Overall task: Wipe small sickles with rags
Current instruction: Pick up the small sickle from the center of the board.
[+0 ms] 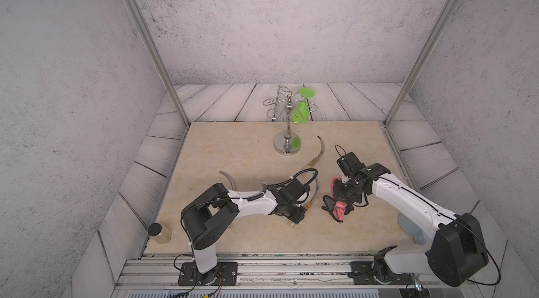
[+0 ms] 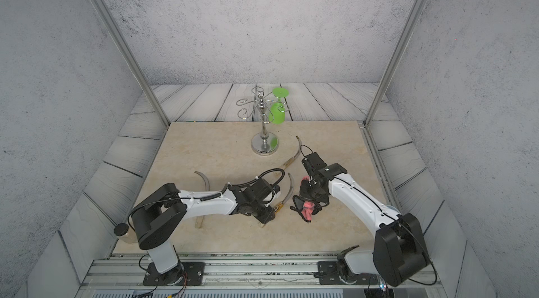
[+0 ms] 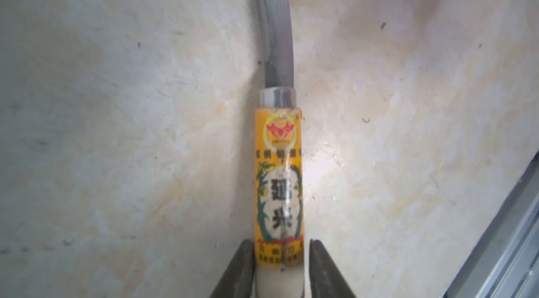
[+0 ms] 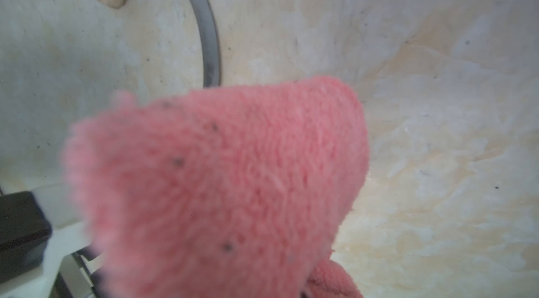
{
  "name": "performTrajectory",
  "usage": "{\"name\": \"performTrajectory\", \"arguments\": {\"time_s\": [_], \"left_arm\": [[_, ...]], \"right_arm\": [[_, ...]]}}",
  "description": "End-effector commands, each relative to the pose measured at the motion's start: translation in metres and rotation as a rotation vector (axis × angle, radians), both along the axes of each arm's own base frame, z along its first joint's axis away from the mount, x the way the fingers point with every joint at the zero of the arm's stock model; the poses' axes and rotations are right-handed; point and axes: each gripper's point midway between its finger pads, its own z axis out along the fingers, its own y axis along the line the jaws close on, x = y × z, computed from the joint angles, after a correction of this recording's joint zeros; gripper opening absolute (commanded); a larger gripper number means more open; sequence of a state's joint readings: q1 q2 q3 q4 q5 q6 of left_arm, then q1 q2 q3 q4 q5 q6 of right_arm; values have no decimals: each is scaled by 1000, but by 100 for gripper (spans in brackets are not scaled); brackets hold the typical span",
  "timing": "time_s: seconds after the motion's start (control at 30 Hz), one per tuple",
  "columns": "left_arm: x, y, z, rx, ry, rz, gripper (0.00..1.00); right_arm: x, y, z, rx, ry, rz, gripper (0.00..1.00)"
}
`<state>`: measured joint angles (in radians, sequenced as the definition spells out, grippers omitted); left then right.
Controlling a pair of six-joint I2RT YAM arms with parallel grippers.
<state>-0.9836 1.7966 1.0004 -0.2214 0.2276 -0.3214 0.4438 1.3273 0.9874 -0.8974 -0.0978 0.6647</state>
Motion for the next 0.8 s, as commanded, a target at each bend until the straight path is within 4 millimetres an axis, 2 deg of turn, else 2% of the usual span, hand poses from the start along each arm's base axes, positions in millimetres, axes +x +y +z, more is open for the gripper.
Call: {"name": "performTrajectory", "arguments": {"time_s": [0.0, 0.17, 0.3, 0.37, 0.43, 0.5, 0.57, 0.63, 0.77], "left_arm": [[3, 5, -10, 74, 8, -10, 39], [12, 2, -13, 122, 5, -9, 43], [17, 0, -23, 163, 11, -8, 39], [18, -2, -28, 174, 19, -6, 26], [19, -4, -32, 180, 28, -1, 3], [20, -6, -32, 179, 34, 4, 0], [21, -9, -26, 166, 30, 2, 0], [24, -11, -12, 145, 9, -1, 0], [33, -13, 33, 75, -46, 12, 0]], "right_arm": [[-9, -11, 1, -27, 4, 29, 15], [-5, -13, 1, 21, -19, 26, 16], [-2, -18, -1, 44, -26, 29, 16], [0, -22, -2, 50, -30, 24, 16], [3, -26, -2, 65, -36, 15, 16], [5, -29, -1, 77, -45, 7, 16], [9, -32, 2, 86, -63, -1, 16], [15, -34, 7, 100, -87, -3, 16], [27, -36, 17, 143, -152, -12, 16]]}}
